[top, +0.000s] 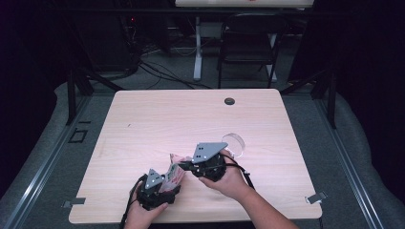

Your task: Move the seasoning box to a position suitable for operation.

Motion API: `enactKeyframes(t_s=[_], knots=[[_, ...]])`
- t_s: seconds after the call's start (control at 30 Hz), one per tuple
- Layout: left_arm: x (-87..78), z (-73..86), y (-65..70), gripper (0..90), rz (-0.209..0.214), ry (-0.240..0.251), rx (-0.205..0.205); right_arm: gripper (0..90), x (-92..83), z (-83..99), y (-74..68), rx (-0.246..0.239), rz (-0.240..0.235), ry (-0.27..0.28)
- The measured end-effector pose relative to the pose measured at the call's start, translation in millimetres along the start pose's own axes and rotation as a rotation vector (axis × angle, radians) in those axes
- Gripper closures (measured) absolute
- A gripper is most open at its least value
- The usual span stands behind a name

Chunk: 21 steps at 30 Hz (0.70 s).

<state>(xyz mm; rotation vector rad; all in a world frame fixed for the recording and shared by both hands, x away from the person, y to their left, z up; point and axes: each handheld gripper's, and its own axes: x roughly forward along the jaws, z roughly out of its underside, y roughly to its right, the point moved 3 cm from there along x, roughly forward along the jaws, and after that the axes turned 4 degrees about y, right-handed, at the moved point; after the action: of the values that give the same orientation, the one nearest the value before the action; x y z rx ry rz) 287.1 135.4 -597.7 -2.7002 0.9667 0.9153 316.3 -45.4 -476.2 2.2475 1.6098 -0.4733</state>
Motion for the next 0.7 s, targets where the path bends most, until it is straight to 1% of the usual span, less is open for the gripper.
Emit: enactKeyframes(t_s=[0.1, 0.2, 0.37, 0.5, 0.6, 0.7], knots=[[1.5, 1.1, -0.2, 27.4, -0.006, -0.004, -0.005, 90.0, -1.3, 0.3, -0.4, -0.006, -0.002, -0.006], [3.2, 2.1, -0.2, 27.2, -0.011, -0.013, -0.003, 90.0, -1.3, 0.3, -1.0, -0.008, -0.004, -0.004], [7.2, 5.0, -1.4, 26.6, -0.009, -0.049, 0.008, 90.0, -1.7, 0.1, -2.3, -0.012, -0.005, -0.003], [10.3, 5.3, -1.3, 26.7, -0.016, -0.055, 0.012, 90.0, -1.9, 0.7, -2.5, -0.012, -0.005, -0.004], [10.3, 5.6, -1.5, 28.1, -0.025, -0.064, 0.015, 90.0, -2.3, 1.0, -2.4, -0.014, -0.001, -0.005], [10.4, 5.7, -1.2, 30.9, -0.042, -0.063, 0.019, 90.0, -2.4, 1.0, -2.6, -0.015, -0.002, -0.006]])
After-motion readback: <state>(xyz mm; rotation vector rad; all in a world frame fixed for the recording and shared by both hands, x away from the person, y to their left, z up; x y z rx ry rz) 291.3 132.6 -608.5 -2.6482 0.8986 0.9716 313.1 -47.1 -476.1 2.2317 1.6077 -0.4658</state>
